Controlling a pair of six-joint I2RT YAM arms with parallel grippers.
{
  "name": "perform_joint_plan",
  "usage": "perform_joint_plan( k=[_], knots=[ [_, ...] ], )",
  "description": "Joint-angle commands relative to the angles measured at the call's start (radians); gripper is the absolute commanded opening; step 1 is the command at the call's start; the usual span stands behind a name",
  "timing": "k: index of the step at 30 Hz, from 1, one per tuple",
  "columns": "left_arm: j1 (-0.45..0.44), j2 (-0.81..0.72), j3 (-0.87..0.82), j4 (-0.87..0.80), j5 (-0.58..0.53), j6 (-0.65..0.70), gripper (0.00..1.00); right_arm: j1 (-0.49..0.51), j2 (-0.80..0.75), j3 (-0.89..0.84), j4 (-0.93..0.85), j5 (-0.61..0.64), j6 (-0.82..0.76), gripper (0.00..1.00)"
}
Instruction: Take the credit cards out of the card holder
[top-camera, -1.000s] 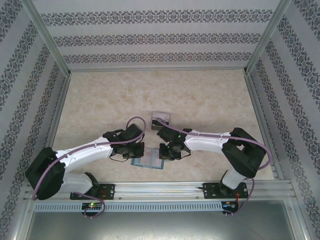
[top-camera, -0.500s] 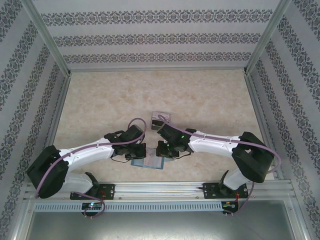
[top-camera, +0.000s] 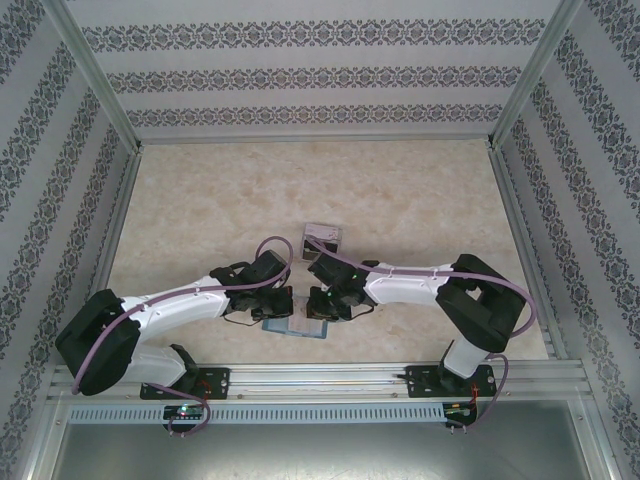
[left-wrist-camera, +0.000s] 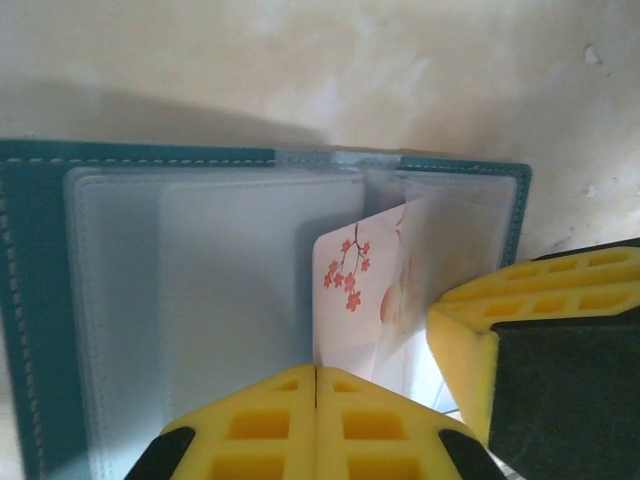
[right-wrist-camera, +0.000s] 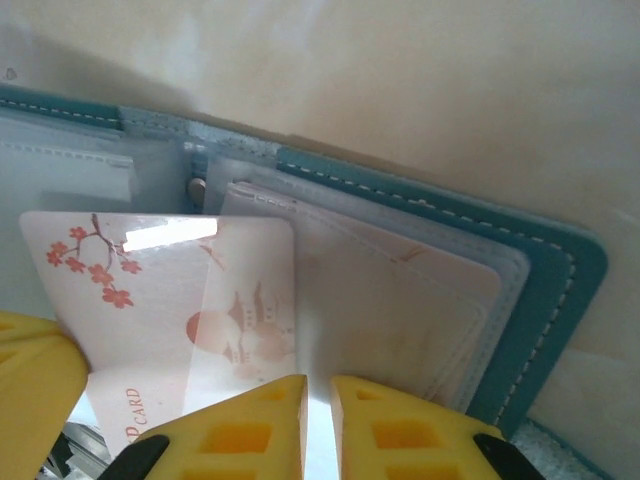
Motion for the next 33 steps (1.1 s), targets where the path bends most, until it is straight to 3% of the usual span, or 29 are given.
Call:
perform_joint_plan(
  k=[1,16,23,33],
  knots=[
    [0.011,-0.031,0.038,-0.113,-0.072,0.045,0.04,0.009,0.034,0.006,-0.099,0.063,-0.022,0.17],
    [0.017,-0.017,0.14,-0.262,-0.121,0.132,0.04,0.009,0.037,0.025,-0.132,0.072,-0.04,0.17],
    [0.016,0.044,0.162,-0.207,-0.029,0.146,0.06,0.011,0.042,0.029,-0.129,0.068,-0.04,0.17],
    [0.002,0.104,0.168,-0.135,0.052,0.114,0.17,0.012,0.05,0.037,-0.129,0.063,-0.041,0.17]
  ],
)
